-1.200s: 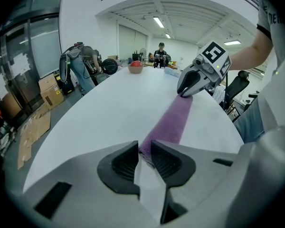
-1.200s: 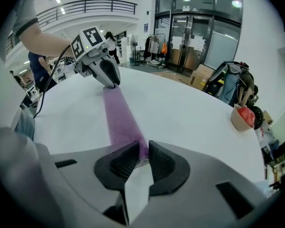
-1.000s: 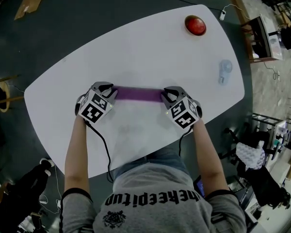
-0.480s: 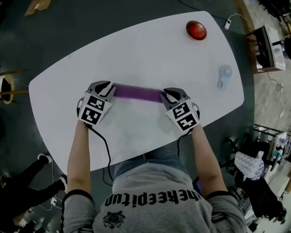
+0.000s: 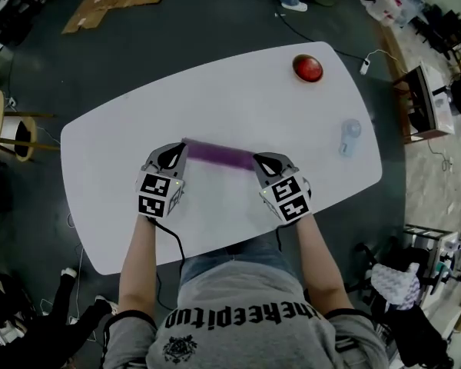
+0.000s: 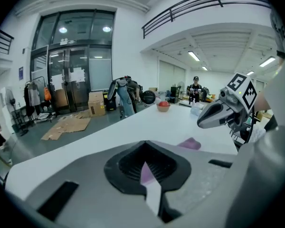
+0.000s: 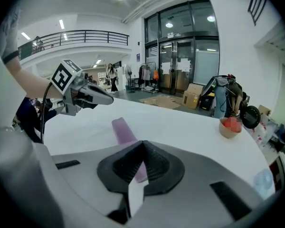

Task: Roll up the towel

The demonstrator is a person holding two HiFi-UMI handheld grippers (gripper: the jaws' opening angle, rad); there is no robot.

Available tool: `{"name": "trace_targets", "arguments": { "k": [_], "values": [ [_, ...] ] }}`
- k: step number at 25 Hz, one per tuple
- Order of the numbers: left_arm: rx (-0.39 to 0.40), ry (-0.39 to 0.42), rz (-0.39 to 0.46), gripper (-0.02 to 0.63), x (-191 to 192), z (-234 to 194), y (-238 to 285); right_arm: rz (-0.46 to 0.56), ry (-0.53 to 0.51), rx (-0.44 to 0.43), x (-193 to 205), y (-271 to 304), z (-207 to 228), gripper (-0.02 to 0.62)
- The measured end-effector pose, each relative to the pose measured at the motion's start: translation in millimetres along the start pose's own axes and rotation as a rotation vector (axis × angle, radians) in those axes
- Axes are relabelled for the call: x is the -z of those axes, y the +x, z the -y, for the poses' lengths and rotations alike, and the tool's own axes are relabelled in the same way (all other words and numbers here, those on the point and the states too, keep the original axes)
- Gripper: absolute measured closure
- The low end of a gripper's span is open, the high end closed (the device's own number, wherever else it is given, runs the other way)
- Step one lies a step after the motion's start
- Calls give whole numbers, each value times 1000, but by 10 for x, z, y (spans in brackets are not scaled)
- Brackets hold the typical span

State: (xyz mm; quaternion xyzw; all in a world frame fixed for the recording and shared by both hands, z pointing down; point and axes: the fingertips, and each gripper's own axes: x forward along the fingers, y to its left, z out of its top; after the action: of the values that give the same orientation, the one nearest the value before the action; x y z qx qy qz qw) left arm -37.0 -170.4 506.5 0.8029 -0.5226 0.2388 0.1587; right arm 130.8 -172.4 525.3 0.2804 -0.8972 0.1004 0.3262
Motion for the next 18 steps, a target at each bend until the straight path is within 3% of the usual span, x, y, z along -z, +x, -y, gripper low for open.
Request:
{"name": "trace_targets", "arguments": {
  "k": [7, 18],
  "values": [
    [-83, -6, 165, 601, -375, 92, -395, 140, 26, 66, -378, -253, -133, 594],
    [-104, -36, 321, 601, -669, 259, -1104, 286, 47, 191, -767, -788, -451, 594]
  ]
}}
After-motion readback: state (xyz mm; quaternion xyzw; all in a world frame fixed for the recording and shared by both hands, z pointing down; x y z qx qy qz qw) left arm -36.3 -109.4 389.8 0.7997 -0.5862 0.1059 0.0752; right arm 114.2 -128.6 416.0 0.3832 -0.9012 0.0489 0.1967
